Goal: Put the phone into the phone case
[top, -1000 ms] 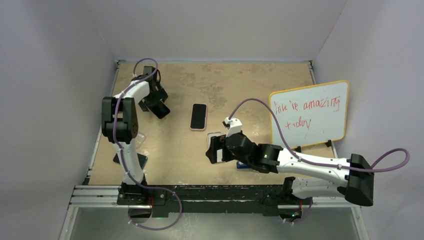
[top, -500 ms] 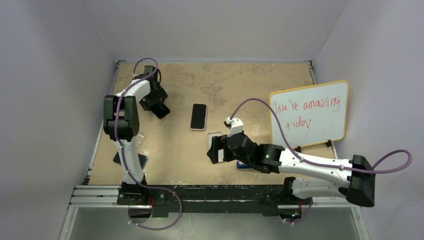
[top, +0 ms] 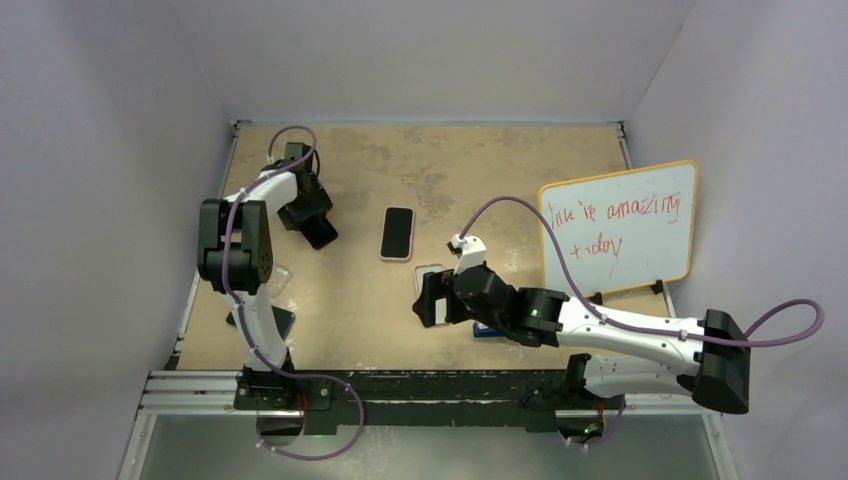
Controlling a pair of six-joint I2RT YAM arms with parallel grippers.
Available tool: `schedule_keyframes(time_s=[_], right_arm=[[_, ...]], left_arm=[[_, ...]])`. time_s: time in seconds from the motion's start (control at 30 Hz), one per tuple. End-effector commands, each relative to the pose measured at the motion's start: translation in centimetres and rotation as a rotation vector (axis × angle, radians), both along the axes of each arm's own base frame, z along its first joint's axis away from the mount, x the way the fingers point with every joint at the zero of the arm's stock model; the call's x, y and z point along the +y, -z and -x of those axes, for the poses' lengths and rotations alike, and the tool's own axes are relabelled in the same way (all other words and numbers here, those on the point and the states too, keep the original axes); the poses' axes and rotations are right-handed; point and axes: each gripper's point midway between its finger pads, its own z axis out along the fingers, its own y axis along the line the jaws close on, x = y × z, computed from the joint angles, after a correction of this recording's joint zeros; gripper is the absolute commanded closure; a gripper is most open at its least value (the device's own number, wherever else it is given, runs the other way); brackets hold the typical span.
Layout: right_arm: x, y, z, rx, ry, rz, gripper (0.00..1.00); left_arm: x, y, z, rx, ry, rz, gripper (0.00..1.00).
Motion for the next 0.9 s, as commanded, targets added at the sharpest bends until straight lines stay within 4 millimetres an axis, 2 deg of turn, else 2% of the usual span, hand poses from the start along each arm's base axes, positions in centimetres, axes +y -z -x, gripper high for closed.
schedule_keyframes(time_s=[0.0, 0.3, 0.47, 0.6, 0.73, 0.87], right_arm=[[0.8, -0.6, 0.0, 0.001, 0.004, -0.043, 0.01], [2.0, -0.4, 0.4, 0.038, -0.020, -0.080, 0.03], [3.0, -0.1, 0.6, 0.066, -0.032, -0.098, 0.04], [4.3, 0.4, 0.9, 0.105, -0.049, -0.115, 0.06], [6.2, 0.7, 1.1, 0.142, -0.068, -0.151, 0.12], [7.7, 1.7, 1.5, 0.209, -0.065, -0.198, 0.26]], left_arm=[[-1.1, 0.8, 4.3, 0.067, 0.061, 0.073, 0.32], [-4.7, 0.3, 9.8, 0.060, 0.168, 0.191, 0.34], [-7.7, 0.4, 13.0, 0.053, 0.231, 0.285, 0.36], [-10.9, 0.4, 15.4, 0.040, 0.294, 0.354, 0.36], [-13.2, 0.2, 17.5, 0.033, 0.332, 0.439, 0.37], [-14.4, -0.2, 19.1, 0.007, 0.348, 0.531, 0.39]])
